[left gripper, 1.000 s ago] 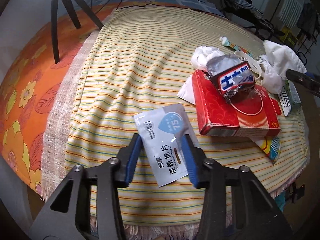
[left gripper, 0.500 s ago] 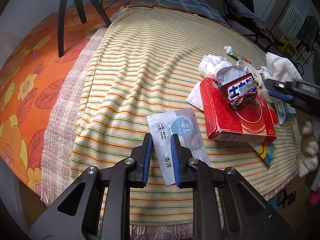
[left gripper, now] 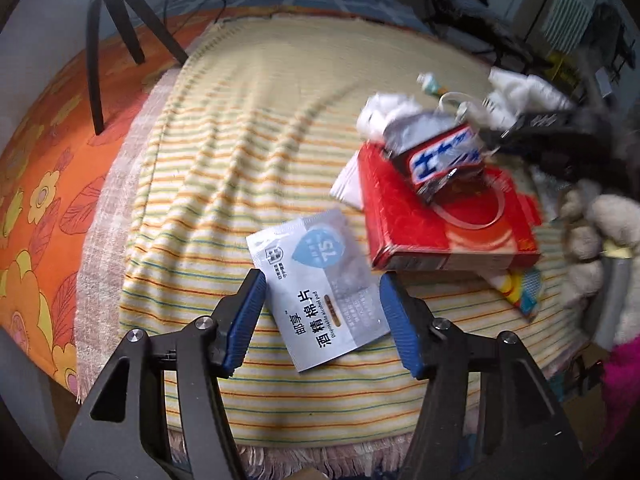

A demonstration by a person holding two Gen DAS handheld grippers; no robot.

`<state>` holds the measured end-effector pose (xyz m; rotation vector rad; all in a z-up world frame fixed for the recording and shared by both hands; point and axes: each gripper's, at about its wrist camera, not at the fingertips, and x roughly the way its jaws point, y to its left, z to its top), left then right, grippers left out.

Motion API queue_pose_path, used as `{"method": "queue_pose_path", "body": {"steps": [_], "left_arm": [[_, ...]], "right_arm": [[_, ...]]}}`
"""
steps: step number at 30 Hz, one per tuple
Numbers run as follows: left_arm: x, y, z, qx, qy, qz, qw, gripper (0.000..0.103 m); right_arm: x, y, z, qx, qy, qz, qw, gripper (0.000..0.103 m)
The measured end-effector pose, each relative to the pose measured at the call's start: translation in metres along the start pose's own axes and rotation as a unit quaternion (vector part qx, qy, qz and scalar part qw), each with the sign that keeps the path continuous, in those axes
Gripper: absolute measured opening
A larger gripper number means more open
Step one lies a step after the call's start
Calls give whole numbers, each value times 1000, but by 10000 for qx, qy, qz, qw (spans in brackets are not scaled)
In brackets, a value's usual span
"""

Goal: Collect trash
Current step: 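Close the left tool on the white wipe packet while the right tool grasps the white wristband, then lift the packet with the left tool over the blue basket while the right carries the wristband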

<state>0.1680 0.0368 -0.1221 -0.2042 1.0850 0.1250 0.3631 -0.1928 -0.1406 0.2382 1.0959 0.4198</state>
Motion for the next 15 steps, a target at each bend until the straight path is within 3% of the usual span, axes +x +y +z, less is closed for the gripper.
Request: {"method": "queue_pose_path", "body": {"steps": [4,10,11,12,15], "left_arm": [[3,-11,-2,251,-127,273,9992,57],[-5,11,1,-145,-252,113,9995,21],[-6,16,1,-218,-276,126,9993,6],[-6,20,1,-274,-242,92,9993,0],[-6,31,-1,-405,-195,-93,9989,0]], "right_arm": [[-16,10,-2,-221,-180,175,9994,5],[-44,21,-6,-376,-336,479,9976,1],[-47,23,-6,-408,-357,501,9973,1],[-51,26,-8,-462,-380,513,9969,1],[-65,34,-12,-656,-447,541,9954,1]]}}
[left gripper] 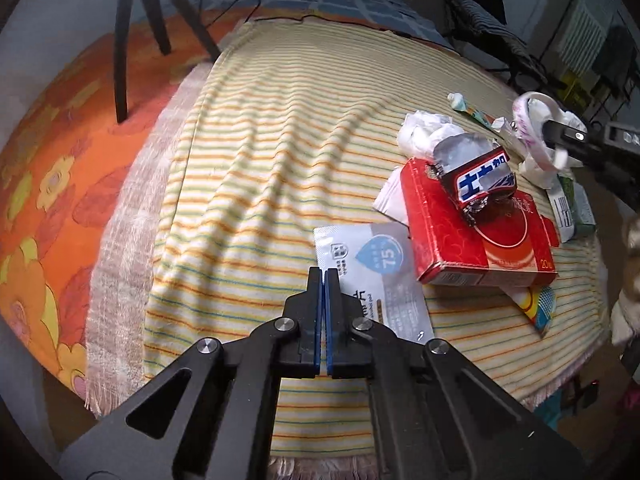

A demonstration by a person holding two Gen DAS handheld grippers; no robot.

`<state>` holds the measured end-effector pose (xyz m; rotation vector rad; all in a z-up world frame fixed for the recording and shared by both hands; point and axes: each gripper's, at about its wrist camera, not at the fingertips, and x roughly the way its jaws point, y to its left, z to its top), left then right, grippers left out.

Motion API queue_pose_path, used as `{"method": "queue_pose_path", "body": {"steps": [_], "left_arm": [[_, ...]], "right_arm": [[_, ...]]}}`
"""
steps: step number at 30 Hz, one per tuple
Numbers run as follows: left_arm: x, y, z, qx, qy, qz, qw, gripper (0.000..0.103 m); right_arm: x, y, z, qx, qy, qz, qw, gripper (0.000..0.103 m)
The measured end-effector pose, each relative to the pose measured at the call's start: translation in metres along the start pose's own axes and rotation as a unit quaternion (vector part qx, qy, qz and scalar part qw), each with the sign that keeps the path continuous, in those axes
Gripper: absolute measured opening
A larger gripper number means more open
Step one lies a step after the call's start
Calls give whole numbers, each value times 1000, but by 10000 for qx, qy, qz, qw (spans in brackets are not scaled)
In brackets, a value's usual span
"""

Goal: Collect trash
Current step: 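Lift the packet with the left tool over the blue basket while the right carries the wristband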

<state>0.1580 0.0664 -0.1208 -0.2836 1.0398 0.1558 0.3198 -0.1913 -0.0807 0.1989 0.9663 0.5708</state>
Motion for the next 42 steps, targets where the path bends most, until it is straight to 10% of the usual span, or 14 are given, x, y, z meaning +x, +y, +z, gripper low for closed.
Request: {"method": "queue_pose_path", "body": {"steps": [8,11,12,24,29,42], "left_arm": [[-19,7,-3,-182,-226,-316,9991,0],[-20,1,0,-233,63,-508,9984,70],[-21,-2,-1,-235,18,-519,9984,78],[16,-54,-1,739,332,543,9952,76],[15,-52,8,664,262,413,9966,56],[-41,-14,-10,407,-79,63,9991,54]], "right_arm": [[-27,10,-12,-312,-92,107,9994,1],[-34,11,-16,-378,-106,103,9992,1],[-36,9,-17,-366,-101,114,9992,1],[-48,-1,-23,-300,-157,71,9994,1],[-48,1,-25,-326,-159,43,9993,1],[-73,14,-42,-610,-220,135,9978,1]]}}
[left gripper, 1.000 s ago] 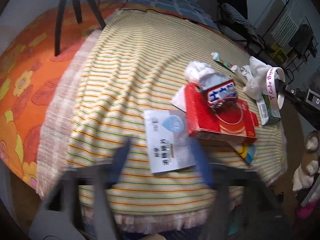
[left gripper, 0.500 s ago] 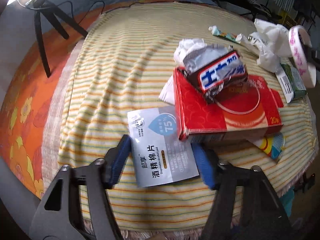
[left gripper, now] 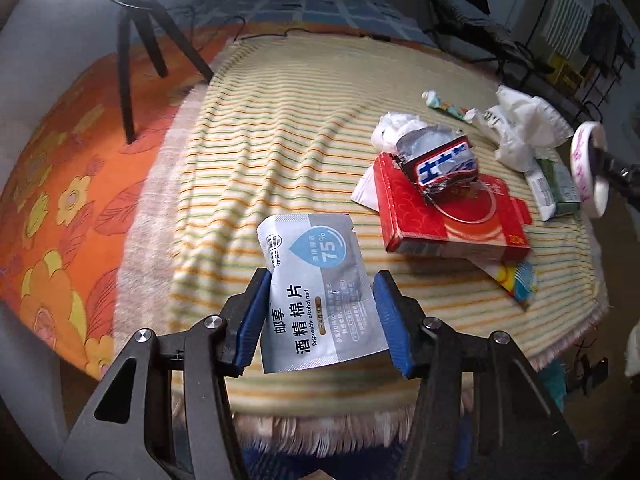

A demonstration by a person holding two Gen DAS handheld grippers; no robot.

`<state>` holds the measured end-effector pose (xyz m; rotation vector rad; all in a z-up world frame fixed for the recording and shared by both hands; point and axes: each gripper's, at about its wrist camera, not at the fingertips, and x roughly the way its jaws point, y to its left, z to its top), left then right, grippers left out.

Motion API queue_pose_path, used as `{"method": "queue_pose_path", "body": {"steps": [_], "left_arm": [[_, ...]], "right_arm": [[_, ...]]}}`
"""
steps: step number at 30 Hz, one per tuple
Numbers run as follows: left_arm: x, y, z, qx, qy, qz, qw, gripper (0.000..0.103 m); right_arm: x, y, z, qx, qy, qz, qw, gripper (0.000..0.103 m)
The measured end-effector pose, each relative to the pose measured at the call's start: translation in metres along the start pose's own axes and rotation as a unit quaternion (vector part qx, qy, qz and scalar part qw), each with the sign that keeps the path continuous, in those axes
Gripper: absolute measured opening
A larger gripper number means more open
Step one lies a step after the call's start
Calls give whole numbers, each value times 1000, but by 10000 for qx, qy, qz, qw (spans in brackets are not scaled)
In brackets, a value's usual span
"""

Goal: Collect trash
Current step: 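Lift the packet with the left tool over the blue basket while the right carries the wristband, then open the left tool to drop the packet while the right tool drops the wristband into the basket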

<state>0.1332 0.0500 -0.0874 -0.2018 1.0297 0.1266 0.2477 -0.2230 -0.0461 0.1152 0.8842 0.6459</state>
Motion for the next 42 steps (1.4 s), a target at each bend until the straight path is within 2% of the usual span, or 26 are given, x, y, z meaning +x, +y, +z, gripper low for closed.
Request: {"method": "queue_pose_path", "body": {"steps": [8,15,26,35,39,42], "left_arm": [[-48,3,-30,197,-204,-265,9992,54],[-70,-2,-79,412,-52,-497,9979,54],[-46,-4,-150,554,652,-627,9944,54],[-29,0,-173,597,960,-597,9918,57],[-23,1,-178,626,1051,-601,9907,63],[-20,2,-179,606,1094,-555,9906,64]], "right_arm": [[-23,30,-35,-453,140,143,9988,1],[-38,53,-86,-803,396,206,9958,1],[-27,77,-164,-1160,953,-25,9887,3],[-3,81,-214,-1301,1431,-218,9809,6],[5,82,-226,-1359,1559,-255,9780,7],[8,82,-231,-1337,1616,-206,9775,24]]}}
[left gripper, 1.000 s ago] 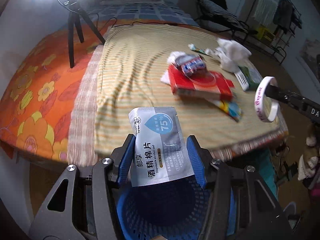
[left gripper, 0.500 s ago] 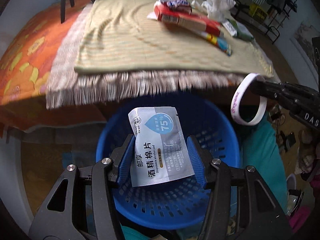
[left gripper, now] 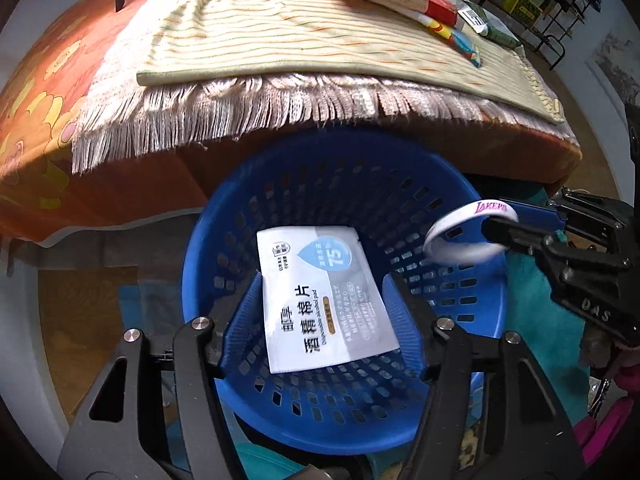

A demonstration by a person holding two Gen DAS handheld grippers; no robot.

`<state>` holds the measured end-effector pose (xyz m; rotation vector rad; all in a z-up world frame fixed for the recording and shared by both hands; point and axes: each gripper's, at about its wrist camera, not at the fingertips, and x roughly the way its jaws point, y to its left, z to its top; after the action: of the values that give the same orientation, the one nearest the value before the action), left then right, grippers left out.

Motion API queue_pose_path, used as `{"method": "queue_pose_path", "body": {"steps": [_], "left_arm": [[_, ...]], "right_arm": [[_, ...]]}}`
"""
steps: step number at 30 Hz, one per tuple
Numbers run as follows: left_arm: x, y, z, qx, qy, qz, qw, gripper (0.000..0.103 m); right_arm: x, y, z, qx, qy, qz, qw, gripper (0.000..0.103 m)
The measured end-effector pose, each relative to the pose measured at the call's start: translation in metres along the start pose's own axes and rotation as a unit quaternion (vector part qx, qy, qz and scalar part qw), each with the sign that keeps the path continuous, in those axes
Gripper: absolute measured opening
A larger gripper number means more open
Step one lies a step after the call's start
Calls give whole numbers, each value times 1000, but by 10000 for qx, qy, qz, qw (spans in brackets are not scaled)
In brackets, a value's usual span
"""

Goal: Collect trash
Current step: 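Open the left tool to drop the packet while the right tool drops the wristband into the basket, then move both tools back over the red box on the blanket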

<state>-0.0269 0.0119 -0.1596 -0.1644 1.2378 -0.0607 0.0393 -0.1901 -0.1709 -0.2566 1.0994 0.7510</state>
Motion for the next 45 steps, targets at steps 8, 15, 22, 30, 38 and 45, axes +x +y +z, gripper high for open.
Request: {"method": "queue_pose_path", "body": {"steps": [8,15,22,30,38,45], "left_arm": [[3,4,5,-86,3,-5,10000,71],[-4,7,15,-136,-114,-25,9998,71],[-18,3,38,-164,-381,-101,9991,71],[-40,-14,81,2,-855,-150,9962,75],[-54,-27,136,57,-1329,-193,9909,76],[-49,-37,178,128,-1501,-140,9885,76]], "right_arm": [[0,1,-2,-50,-69,-77,9999,71],[-5,0,3,8,-144,-150,9998,86],[-16,-11,9,111,-253,-261,9993,92],[-44,-43,25,343,-699,-618,9951,99],[-76,-88,46,560,-1304,-1058,9842,100],[-93,-117,72,641,-1578,-1261,9773,101]]}}
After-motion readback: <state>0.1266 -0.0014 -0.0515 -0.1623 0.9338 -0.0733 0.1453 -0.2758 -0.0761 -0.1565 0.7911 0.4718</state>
